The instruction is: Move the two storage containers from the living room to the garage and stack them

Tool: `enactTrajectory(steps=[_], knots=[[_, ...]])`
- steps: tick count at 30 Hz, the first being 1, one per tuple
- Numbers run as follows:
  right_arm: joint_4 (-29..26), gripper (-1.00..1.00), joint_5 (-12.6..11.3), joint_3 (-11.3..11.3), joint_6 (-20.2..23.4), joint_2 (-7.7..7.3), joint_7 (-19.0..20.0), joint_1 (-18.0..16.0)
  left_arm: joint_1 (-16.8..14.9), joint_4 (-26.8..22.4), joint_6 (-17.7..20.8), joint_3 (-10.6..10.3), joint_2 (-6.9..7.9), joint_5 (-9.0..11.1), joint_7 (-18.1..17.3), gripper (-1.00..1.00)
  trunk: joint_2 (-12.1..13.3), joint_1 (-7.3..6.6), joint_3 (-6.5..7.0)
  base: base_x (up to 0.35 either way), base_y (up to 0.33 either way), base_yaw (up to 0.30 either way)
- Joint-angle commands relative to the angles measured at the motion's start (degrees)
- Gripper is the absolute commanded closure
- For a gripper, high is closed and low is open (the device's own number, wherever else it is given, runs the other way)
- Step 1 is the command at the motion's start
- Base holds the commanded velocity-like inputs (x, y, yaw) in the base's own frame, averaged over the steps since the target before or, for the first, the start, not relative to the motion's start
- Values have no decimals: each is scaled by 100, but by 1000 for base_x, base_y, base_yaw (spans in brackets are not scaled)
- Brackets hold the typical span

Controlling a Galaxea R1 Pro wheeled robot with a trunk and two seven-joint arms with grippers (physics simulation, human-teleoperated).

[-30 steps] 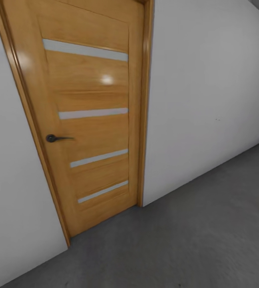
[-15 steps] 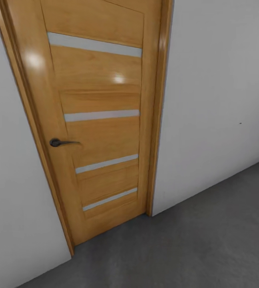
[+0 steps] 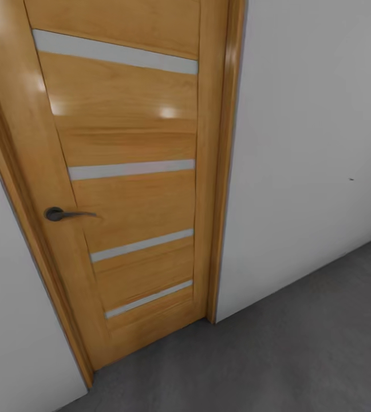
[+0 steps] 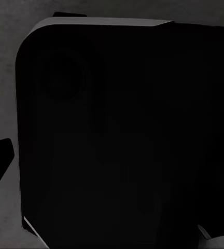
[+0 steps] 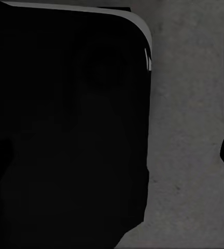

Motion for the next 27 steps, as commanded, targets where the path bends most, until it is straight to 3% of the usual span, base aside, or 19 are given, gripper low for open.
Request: enactTrajectory(steps=[1,11,27], knots=[[-2,-100,11,3,-18,2,-1,-1,-1,0,-14,3,-1,42,-1,-100,-2,3,-4,304,-143,0],[1,-100,53,10,-6,21,-1,0,-2,0,-14,-3,-1,42,-1,-100,-2,3,-4,303,-155,27],[-13,-100,79,-5,-26,-69,-10,-1,-3,0,-60,11,1,34,-1,-100,-2,3,-4,295,-159,263]])
